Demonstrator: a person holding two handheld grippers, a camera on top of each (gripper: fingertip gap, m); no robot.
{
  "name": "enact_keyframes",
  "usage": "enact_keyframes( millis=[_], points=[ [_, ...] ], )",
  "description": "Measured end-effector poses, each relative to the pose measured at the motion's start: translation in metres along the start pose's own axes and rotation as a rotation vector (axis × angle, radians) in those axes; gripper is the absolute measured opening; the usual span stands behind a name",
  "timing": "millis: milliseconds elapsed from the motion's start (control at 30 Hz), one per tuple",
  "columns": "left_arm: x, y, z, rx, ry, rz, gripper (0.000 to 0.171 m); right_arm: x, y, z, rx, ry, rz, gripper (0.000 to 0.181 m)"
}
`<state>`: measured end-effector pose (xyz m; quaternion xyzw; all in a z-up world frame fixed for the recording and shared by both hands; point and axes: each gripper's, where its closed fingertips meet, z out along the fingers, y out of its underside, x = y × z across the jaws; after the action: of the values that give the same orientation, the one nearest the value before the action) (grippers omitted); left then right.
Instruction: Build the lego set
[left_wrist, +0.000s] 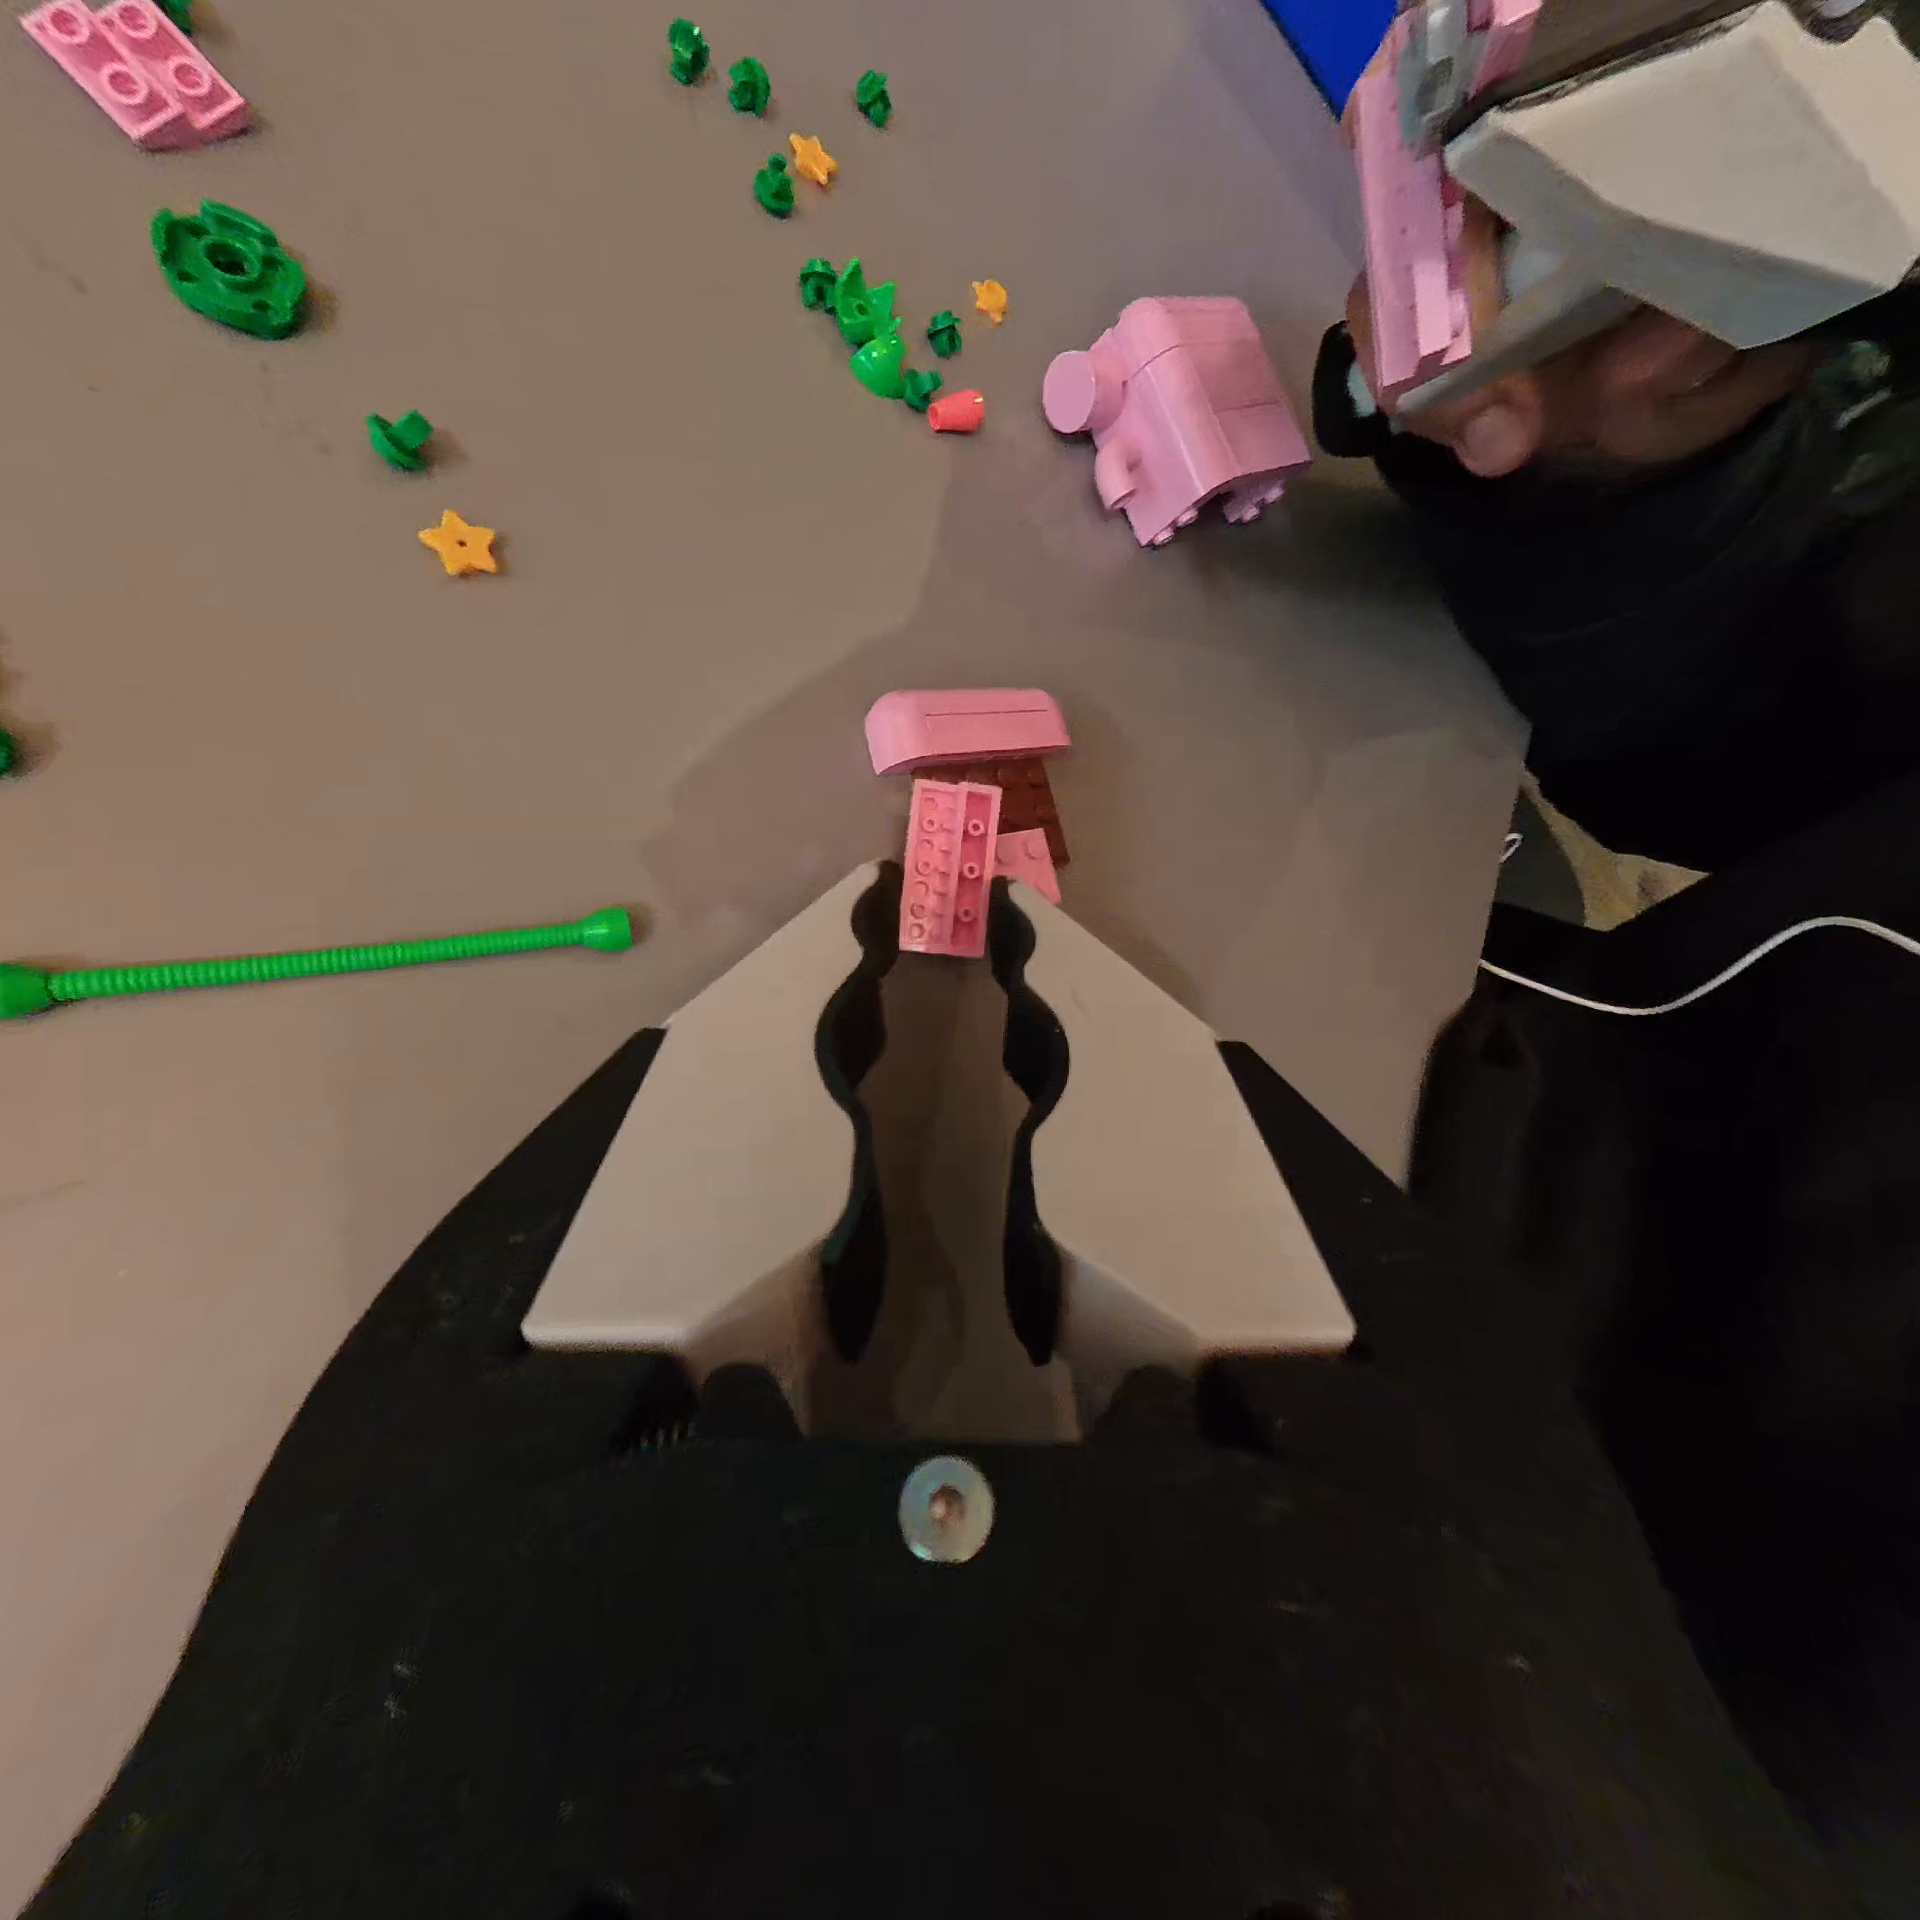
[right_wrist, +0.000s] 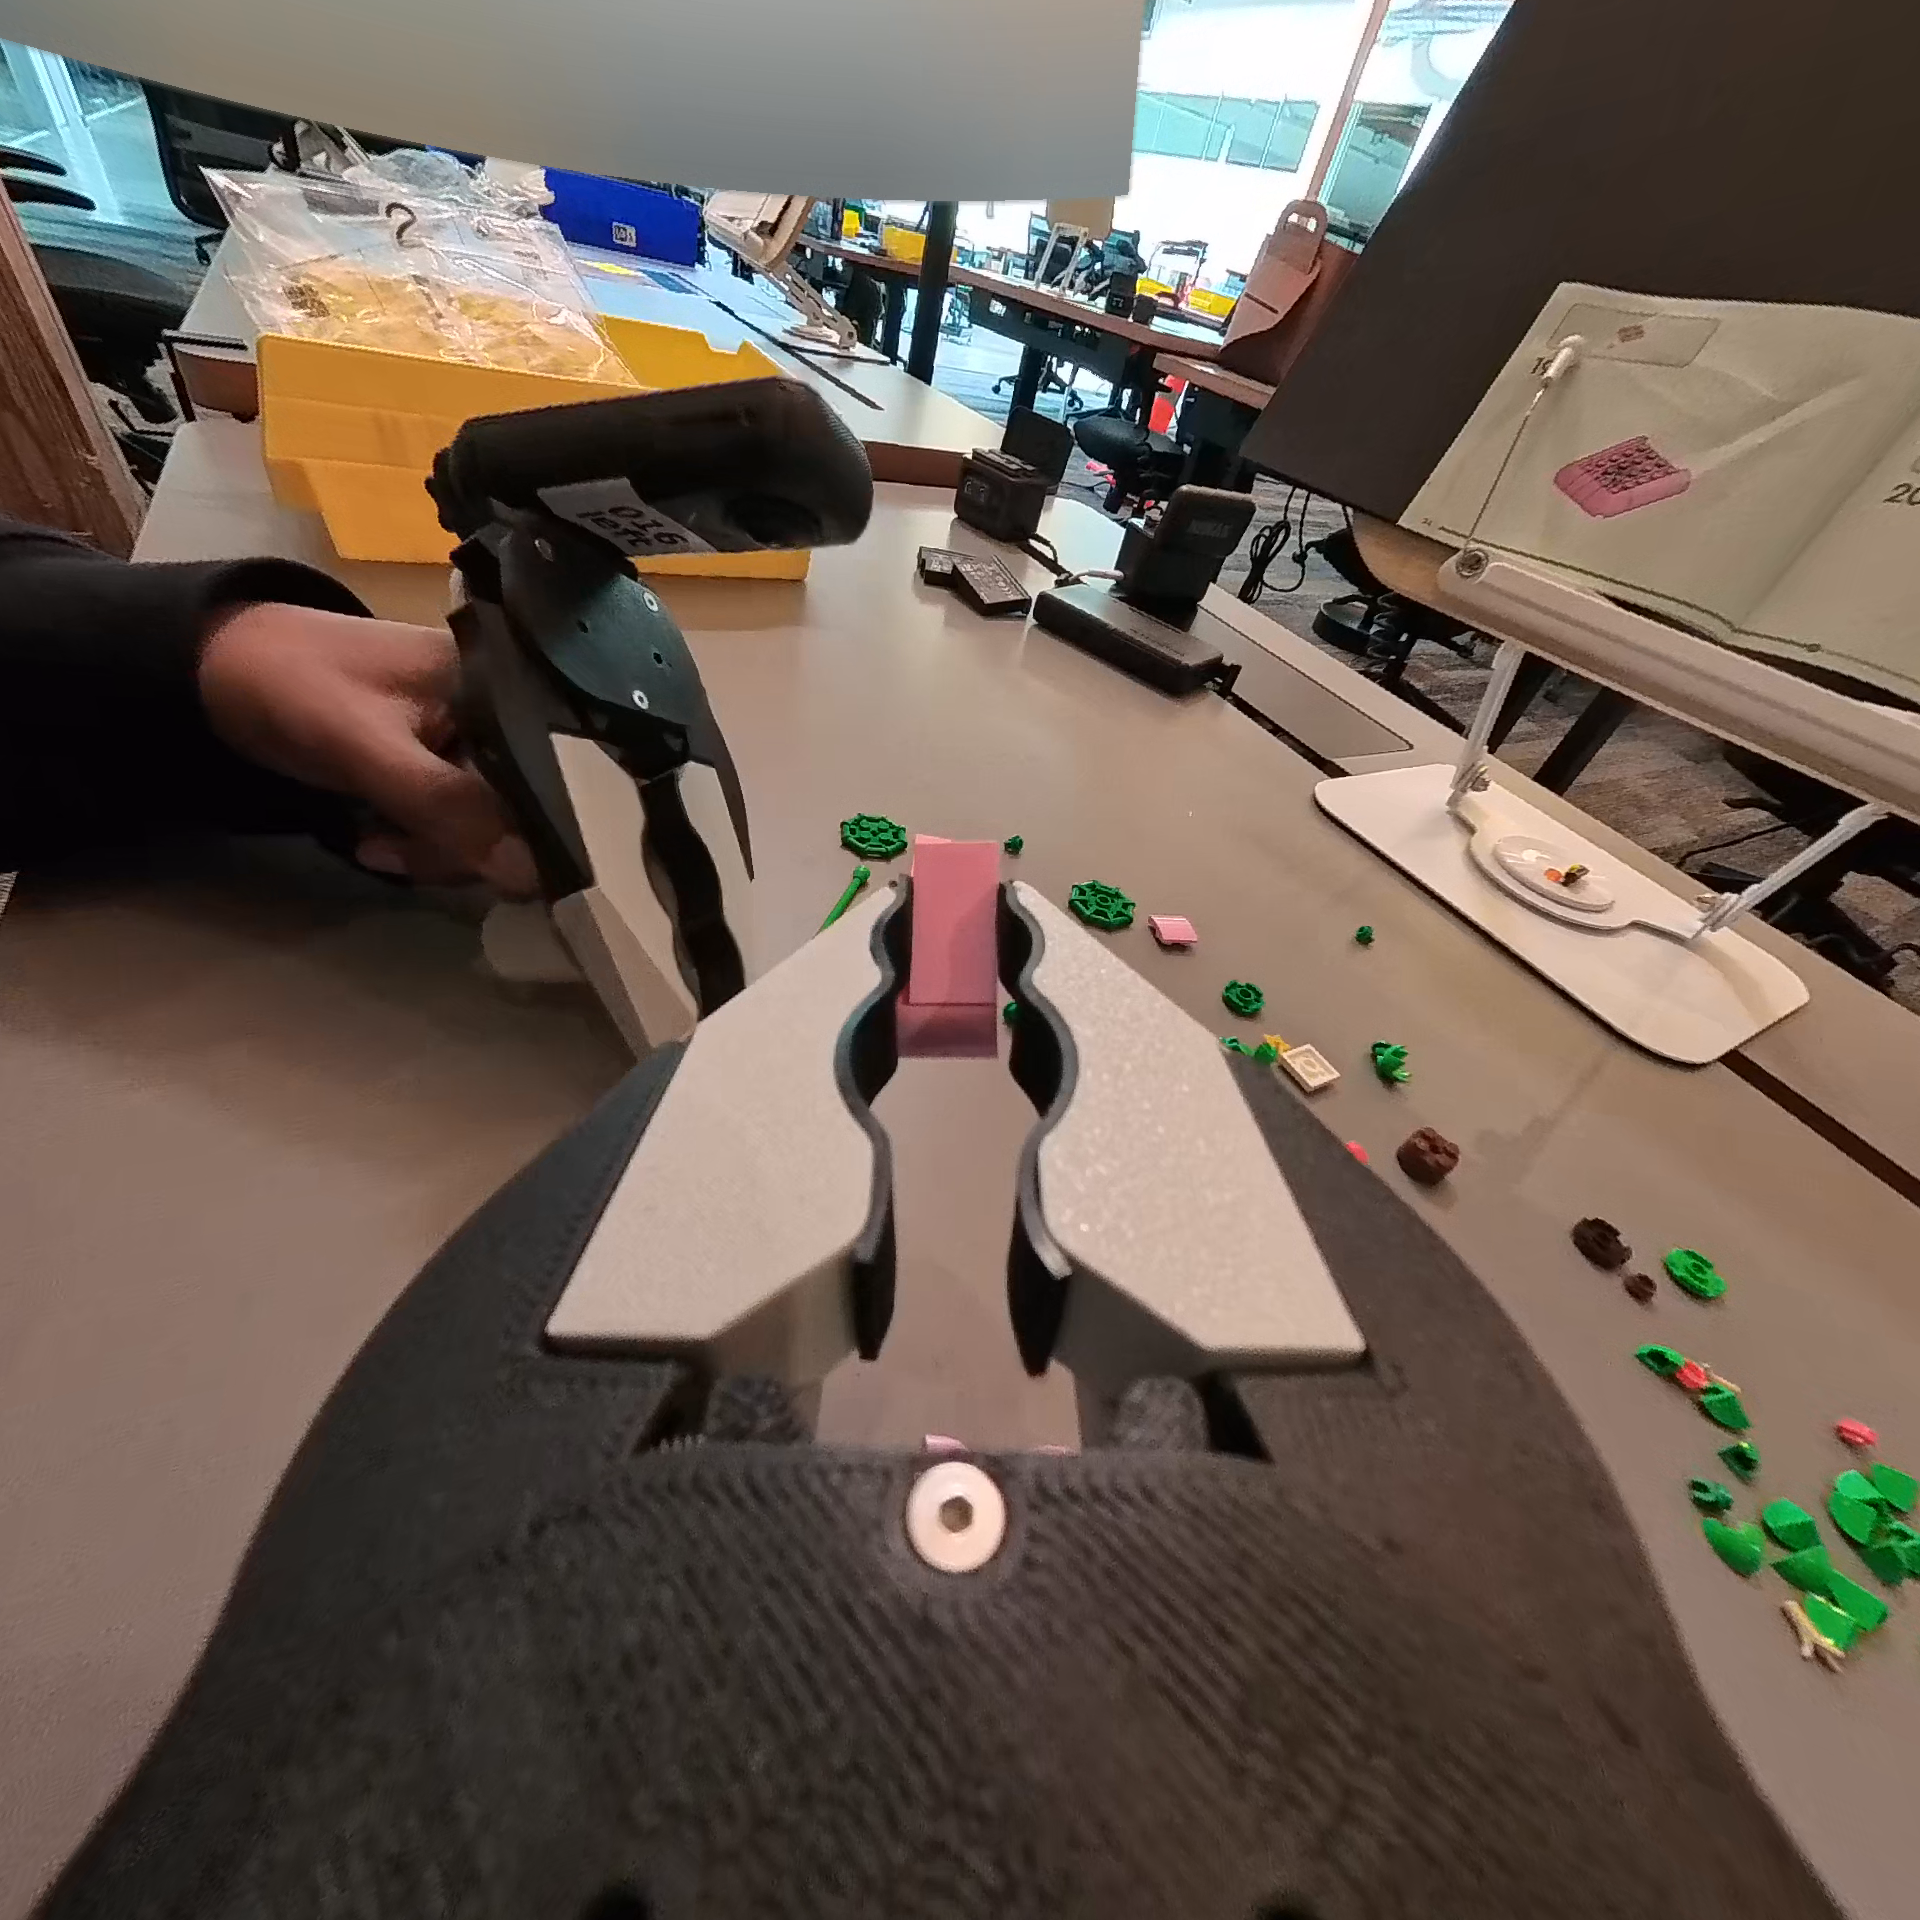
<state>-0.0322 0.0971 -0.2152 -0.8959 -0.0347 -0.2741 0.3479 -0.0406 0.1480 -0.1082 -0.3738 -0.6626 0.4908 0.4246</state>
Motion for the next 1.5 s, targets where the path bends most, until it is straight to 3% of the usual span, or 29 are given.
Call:
enact_keyframes(
  millis=[100,200,267,533,667,767,967,1167,1267,1400,1433,1500],
  points=[
    [0.000,-0.003,-0.002,0.031,0.060,-0.063,0.014,0.000,0.000,0.000,0.001,0.001,-0.002,0.014],
    [0.013,-0.010,-0.010,0.085,0.263,-0.201,0.014,0.000,-0.001,0.000,0.003,0.001,-0.003,0.014],
    [0.009,-0.008,-0.013,0.080,0.297,-0.243,0.014,0.000,-0.001,-0.001,0.004,0.001,-0.003,0.014],
    [-0.019,-0.007,-0.021,0.075,0.088,-0.163,0.025,-0.001,-0.003,-0.001,0.013,-0.006,0.008,0.014],
    [-0.001,-0.008,-0.023,0.059,0.131,-0.080,0.031,-0.001,-0.001,-0.001,0.005,-0.004,0.003,0.014],
    [0.005,0.000,-0.011,-0.011,0.044,0.008,0.032,-0.001,0.002,0.000,-0.004,-0.005,0.002,0.014],
    [0.000,0.002,-0.007,-0.052,-0.128,0.114,0.029,-0.002,0.003,0.001,-0.011,-0.012,0.007,0.014],
    [-0.011,0.003,-0.010,-0.050,-0.173,0.086,0.008,-0.003,0.003,0.001,-0.013,-0.013,0.003,0.014],
    [-0.005,-0.002,-0.012,-0.003,-0.079,0.034,0.005,-0.003,0.003,0.001,-0.013,-0.012,0.001,0.014],
    [0.027,-0.023,-0.027,0.143,0.330,-0.202,0.005,-0.002,0.001,0.000,-0.007,-0.009,0.001,0.014],
    [0.025,-0.022,-0.029,0.144,0.372,-0.255,0.005,-0.002,0.001,0.000,-0.006,-0.009,0.001,0.014],
    [0.010,-0.014,-0.024,0.113,0.321,-0.279,0.005,-0.002,0.001,0.000,-0.006,-0.008,-0.001,0.014]
  ],
)
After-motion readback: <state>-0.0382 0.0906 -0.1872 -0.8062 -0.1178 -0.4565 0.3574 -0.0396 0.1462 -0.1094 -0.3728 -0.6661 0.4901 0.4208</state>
